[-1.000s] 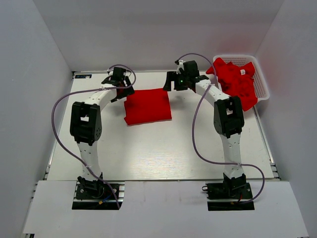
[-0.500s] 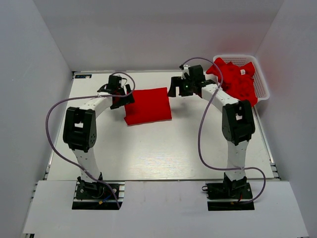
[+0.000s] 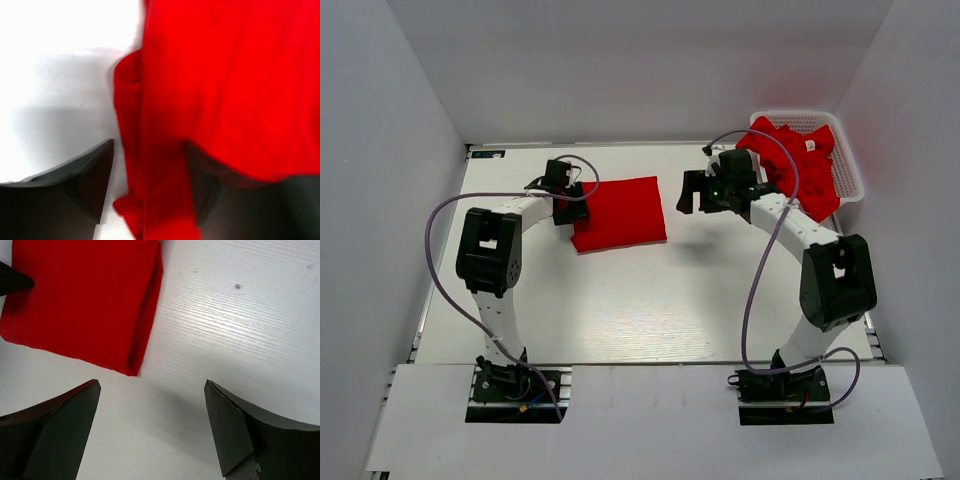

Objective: Fold and stack the t-shirts
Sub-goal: Fold the long partially folded tshirt into a neat square, then put the neatly folded tshirt into the corner of the board with the left arm

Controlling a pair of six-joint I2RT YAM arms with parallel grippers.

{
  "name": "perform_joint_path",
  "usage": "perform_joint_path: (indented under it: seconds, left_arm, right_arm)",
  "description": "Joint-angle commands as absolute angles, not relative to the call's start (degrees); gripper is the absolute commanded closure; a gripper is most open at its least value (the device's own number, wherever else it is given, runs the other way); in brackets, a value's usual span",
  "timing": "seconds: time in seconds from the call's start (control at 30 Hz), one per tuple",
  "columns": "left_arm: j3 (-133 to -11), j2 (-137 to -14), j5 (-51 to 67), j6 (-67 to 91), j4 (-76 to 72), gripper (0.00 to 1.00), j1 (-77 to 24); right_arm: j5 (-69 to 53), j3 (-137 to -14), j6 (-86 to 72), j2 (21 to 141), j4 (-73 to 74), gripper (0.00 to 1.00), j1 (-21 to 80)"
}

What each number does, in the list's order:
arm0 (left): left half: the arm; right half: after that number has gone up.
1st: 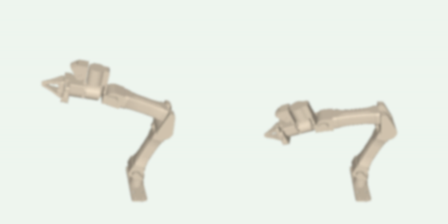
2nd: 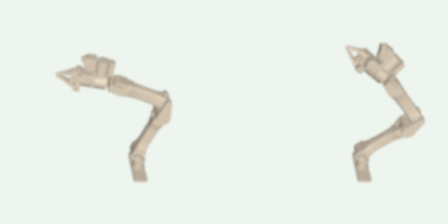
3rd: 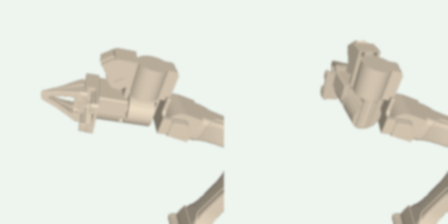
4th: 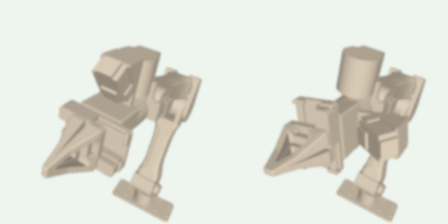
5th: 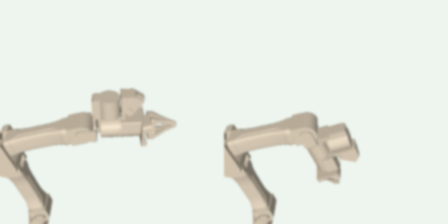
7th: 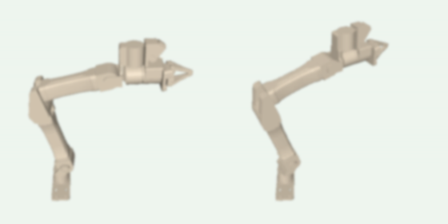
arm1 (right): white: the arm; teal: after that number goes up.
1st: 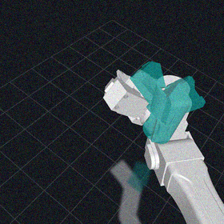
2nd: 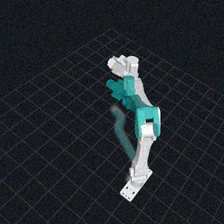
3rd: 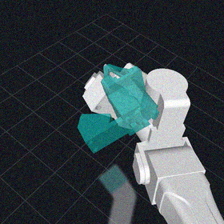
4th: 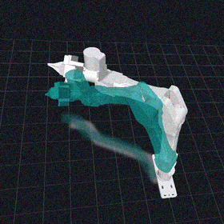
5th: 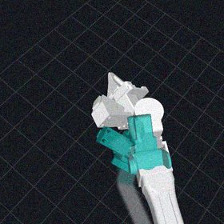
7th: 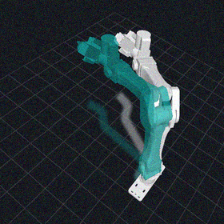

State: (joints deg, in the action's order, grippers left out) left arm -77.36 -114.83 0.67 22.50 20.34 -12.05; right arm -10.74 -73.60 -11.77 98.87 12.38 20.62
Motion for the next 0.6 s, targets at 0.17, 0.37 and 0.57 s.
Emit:
perform_joint_path:
  seconds: [0.17,0.37,0.57]
  left_arm:
    - [-79.36,-119.27,3.96,16.71,17.05,0.68,-12.39]
    - [-83.32,-117.97,-1.67,11.35,19.09,1.0,-10.28]
    - [-91.39,-116.1,-5.78,-3.42,21.35,1.0,-7.65]
  right_arm:
    - [-3.79,-68.12,-12.13,91.14,11.07,0.1,20.48]
    - [-1.15,-65.66,-11.78,88.95,11.43,0.1,20.39]
    - [-0.26,-64.16,-11.43,88.95,12.39,0.1,20.22]
